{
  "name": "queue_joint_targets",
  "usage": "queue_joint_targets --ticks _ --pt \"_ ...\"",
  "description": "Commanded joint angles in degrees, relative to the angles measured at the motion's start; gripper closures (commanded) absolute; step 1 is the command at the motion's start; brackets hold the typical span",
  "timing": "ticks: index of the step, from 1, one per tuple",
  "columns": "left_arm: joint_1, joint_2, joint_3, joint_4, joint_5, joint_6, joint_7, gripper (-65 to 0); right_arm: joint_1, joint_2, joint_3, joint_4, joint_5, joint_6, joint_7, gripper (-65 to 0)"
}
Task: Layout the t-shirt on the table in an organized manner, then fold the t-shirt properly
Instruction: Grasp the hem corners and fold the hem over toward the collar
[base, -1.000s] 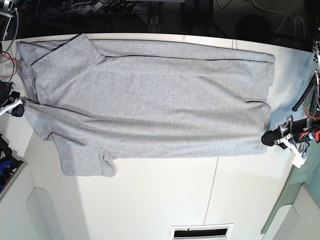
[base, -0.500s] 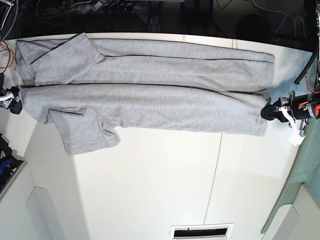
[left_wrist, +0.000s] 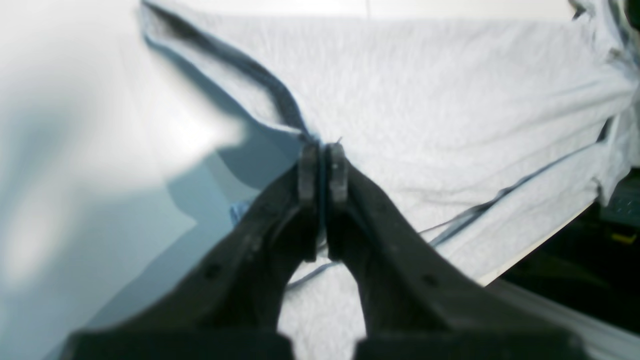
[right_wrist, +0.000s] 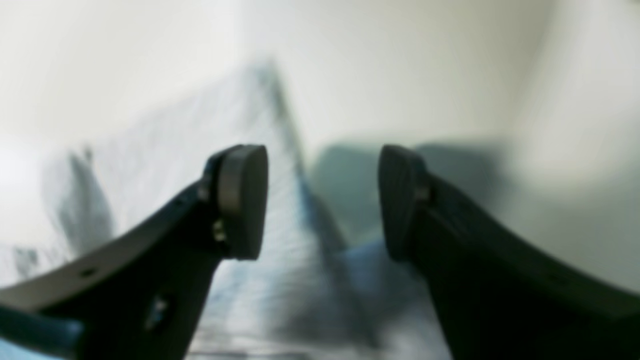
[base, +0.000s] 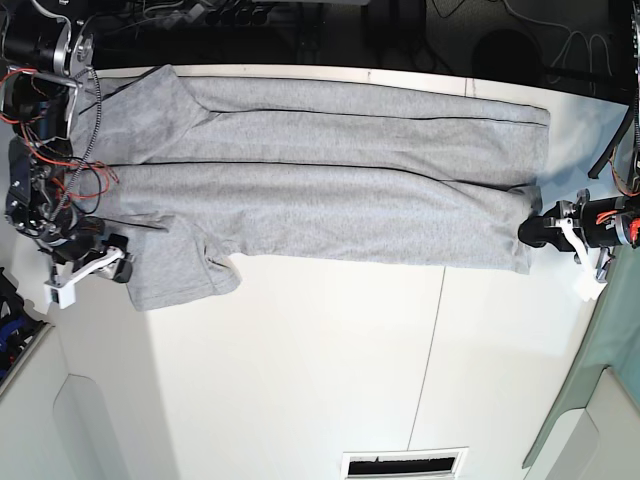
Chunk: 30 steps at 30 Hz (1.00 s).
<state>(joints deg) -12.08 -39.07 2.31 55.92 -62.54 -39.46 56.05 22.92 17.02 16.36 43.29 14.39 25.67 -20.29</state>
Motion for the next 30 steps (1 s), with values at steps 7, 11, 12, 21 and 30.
queue_joint_targets --ticks 7,11,12,21,30 --pt "-1.05 -1.42 -0.39 0.81 -1.11 -0.54 -0.5 0.0 2.43 0.24 -3.74 -4.57 2.54 5.95 2.16 -33.6" --pt "-1.07 -1.42 -0.39 0.81 -1.09 -0.54 -0.39 0.0 2.45 -0.66 -3.74 -4.37 2.56 6.08 1.79 -11.6" --pt "-1.07 -1.42 -0.39 0.81 -1.11 -0.54 -0.46 0.0 2.45 -0.83 -3.74 -4.22 2.56 6.08 1.79 -4.1" --pt "-0.28 -2.27 -0.39 2.62 -6.05 -0.54 2.71 0.0 0.17 -0.17 -1.73 8.2 5.73 6.14 -10.4 0.0" --pt "8.7 -10.4 -0.39 18.88 -11.85 -0.54 5.18 0.0 -13.46 5.92 1.25 33.07 16.46 6.32 -17.35 0.0"
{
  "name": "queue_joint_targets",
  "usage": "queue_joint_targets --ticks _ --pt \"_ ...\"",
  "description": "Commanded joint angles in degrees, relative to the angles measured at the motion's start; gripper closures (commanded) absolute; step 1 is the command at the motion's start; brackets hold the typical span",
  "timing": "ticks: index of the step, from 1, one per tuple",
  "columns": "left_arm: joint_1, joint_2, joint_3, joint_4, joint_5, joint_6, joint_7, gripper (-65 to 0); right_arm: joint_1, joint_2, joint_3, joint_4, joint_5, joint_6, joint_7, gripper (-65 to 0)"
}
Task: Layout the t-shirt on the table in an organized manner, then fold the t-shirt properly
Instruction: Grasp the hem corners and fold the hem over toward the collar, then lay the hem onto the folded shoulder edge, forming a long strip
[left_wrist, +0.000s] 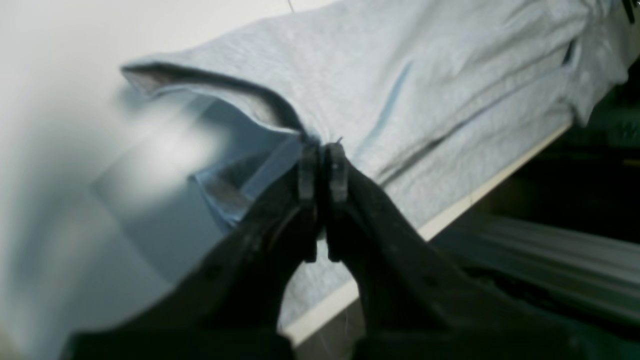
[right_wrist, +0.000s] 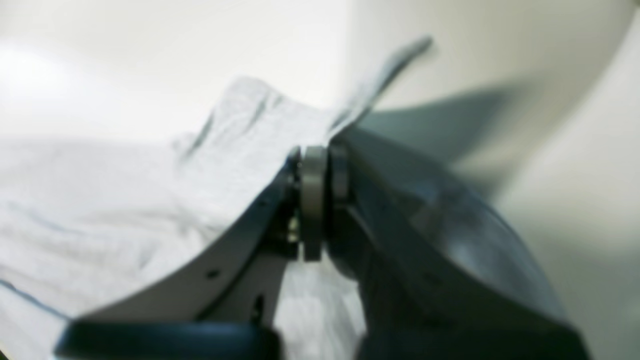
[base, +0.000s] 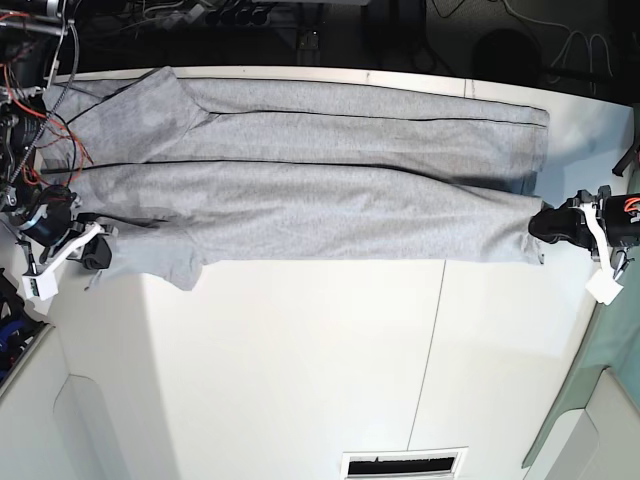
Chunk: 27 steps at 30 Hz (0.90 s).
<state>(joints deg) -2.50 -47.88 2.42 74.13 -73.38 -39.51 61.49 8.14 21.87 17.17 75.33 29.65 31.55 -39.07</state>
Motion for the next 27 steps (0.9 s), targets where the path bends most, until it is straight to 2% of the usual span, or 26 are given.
queue_joint_targets --ticks 1,5,10,15,24,27 --pt "-0.46 -2.01 -0.5 0.81 -1.05 -0.49 0.09 0.0 0.09 1.9 0.98 3.32 2.6 0.44 0.26 0.0" --pt "1.79 -3.5 -0.5 0.81 -1.01 -0.49 0.31 0.0 -4.61 4.74 4.68 11.15 10.84 0.44 -6.4 0.0" --pt "3.85 -3.76 -0.52 0.81 -2.14 -0.49 1.84 0.0 -9.29 5.09 10.34 16.79 14.69 1.31 -10.73 0.0" --pt "5.55 -3.74 -0.81 0.81 -2.23 -0.49 1.95 0.0 -13.53 5.05 13.46 17.92 16.26 1.31 -11.91 0.0" --pt "9.4 -3.72 -1.05 0.81 -2.19 -0.49 2.05 0.0 -21.42 4.61 13.73 17.92 16.83 1.33 -11.69 0.0" --pt "10.16 -3.72 -1.05 0.81 -1.84 -0.49 2.19 -9.8 -23.63 4.09 13.73 17.9 16.13 1.31 -11.72 0.0"
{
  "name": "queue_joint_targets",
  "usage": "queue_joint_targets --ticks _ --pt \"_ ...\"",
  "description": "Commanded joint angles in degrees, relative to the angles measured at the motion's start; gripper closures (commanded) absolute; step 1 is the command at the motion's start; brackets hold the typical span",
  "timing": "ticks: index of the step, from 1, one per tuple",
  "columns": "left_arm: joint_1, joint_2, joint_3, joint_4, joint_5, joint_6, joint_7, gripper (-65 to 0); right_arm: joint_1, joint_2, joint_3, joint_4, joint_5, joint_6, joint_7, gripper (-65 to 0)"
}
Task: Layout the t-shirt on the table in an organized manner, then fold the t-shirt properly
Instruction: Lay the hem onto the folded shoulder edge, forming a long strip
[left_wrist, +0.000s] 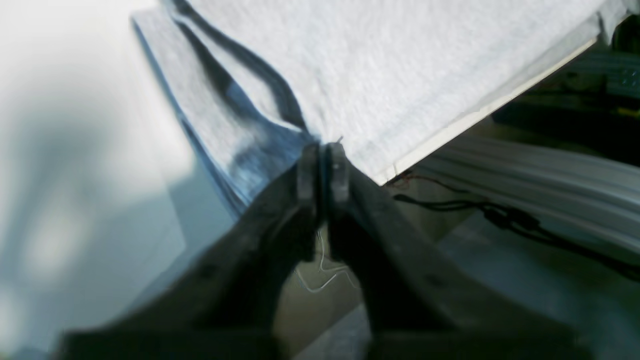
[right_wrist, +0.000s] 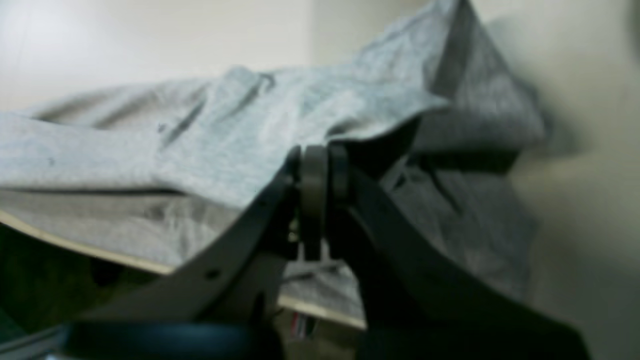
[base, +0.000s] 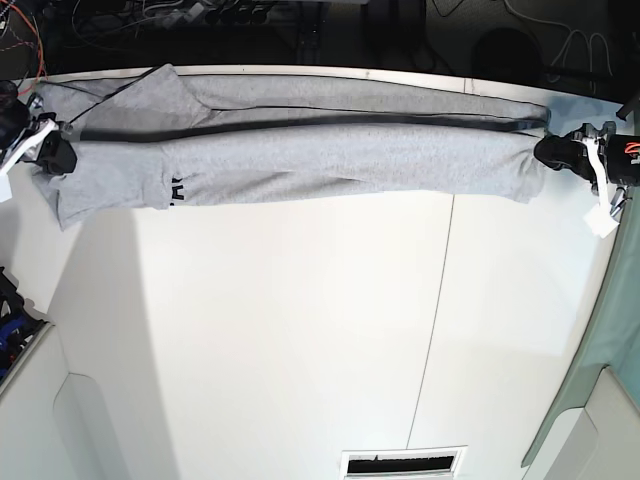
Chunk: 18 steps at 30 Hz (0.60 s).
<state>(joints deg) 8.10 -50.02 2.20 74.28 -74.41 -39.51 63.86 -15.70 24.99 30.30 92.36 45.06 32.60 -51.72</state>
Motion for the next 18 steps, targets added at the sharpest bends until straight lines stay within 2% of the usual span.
queue_joint_targets --ticks 1,2,5,7,13,15,17,18 --pt "-0.28 -1.55 -0.83 0.66 -0.76 -0.49 -0.15 -12.5 -0.44 0.63 0.59 0.87 0.39 0.26 0.9 0.0" --pt "-0.11 -1.55 -0.83 0.66 -0.74 -0.49 -0.2 -14.0 -1.11 0.2 0.59 0.85 0.33 0.22 0.85 0.0" --pt "-0.15 -1.57 -0.9 0.66 -0.87 -0.49 -0.83 -14.1 -2.51 -1.38 0.59 0.85 0.15 0.2 0.9 -18.8" --pt "-0.15 -1.38 -1.84 0.66 -1.09 -0.49 -1.25 -14.4 -3.23 -2.36 0.59 0.85 0.17 0.2 1.11 -24.8" --pt "-0.13 -1.25 -8.17 0.66 -2.21 -0.49 -0.83 -24.1 -3.15 -5.33 4.15 1.68 2.12 0.24 2.93 -24.8" --pt "-0.13 -1.25 -9.97 0.66 -3.1 -0.49 -0.79 -25.3 -2.89 -6.6 6.49 2.8 2.56 0.24 4.22 -24.5" --pt "-0.15 -1.25 -10.99 0.66 -3.63 -0.49 -0.76 -25.6 -2.1 -7.69 8.13 3.58 2.54 0.24 5.27 -21.8" --pt "-0.15 -1.2 -11.26 0.66 -3.63 -0.49 -0.83 -25.6 -1.44 -8.02 8.5 3.61 2.51 0.22 5.44 -18.1"
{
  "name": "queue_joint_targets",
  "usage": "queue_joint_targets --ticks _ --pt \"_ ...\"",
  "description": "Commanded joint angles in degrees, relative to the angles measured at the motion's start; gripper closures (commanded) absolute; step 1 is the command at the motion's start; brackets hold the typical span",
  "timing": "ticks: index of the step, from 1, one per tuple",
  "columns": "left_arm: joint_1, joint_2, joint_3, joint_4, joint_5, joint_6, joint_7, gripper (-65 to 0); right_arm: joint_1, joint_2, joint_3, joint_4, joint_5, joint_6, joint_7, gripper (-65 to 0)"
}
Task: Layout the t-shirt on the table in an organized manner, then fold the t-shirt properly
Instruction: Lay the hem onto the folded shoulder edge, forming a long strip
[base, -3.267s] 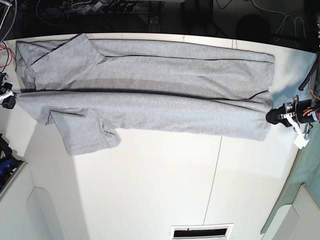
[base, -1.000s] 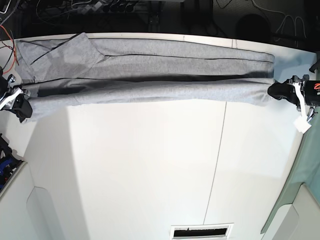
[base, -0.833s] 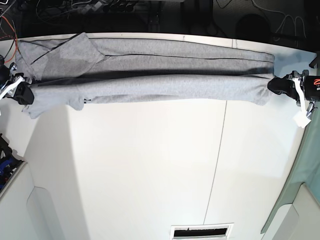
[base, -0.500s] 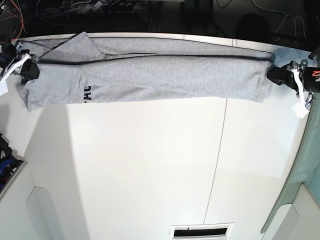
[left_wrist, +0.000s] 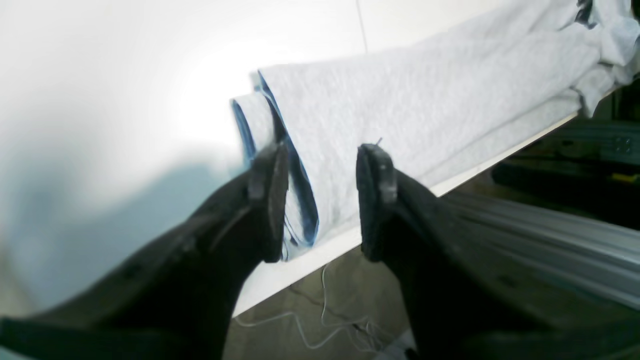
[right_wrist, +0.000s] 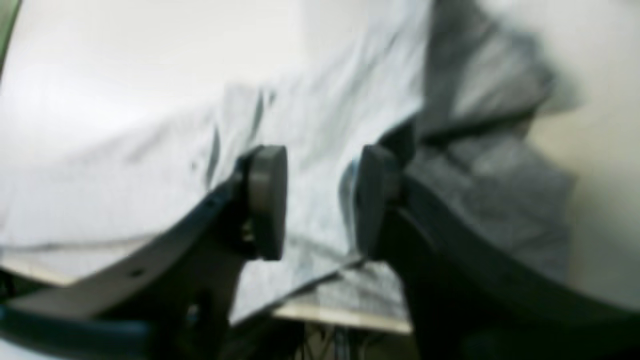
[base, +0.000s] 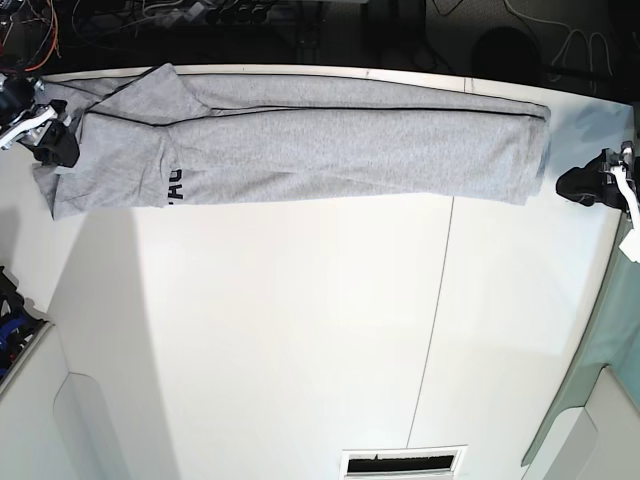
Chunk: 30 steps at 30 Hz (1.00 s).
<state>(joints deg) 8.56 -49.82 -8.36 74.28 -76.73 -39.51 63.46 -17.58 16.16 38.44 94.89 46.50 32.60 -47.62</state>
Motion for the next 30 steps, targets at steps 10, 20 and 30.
queue_joint_targets --ticks 10,20,30 --pt "-0.59 5.4 -0.76 -1.86 11.93 -0.49 -6.19 -37.6 5.77 0.83 -3.1 -3.54 -7.15 0.24 3.56 0.0" --pt "-0.59 9.35 -0.76 -9.07 18.21 -0.49 -10.97 -37.6 5.77 0.83 -9.92 -12.74 -9.05 0.24 4.2 0.0" --pt "-0.59 12.2 -0.76 -9.94 20.41 0.81 -11.61 -37.6 5.77 0.85 -9.92 -12.72 -7.54 0.22 4.31 0.0"
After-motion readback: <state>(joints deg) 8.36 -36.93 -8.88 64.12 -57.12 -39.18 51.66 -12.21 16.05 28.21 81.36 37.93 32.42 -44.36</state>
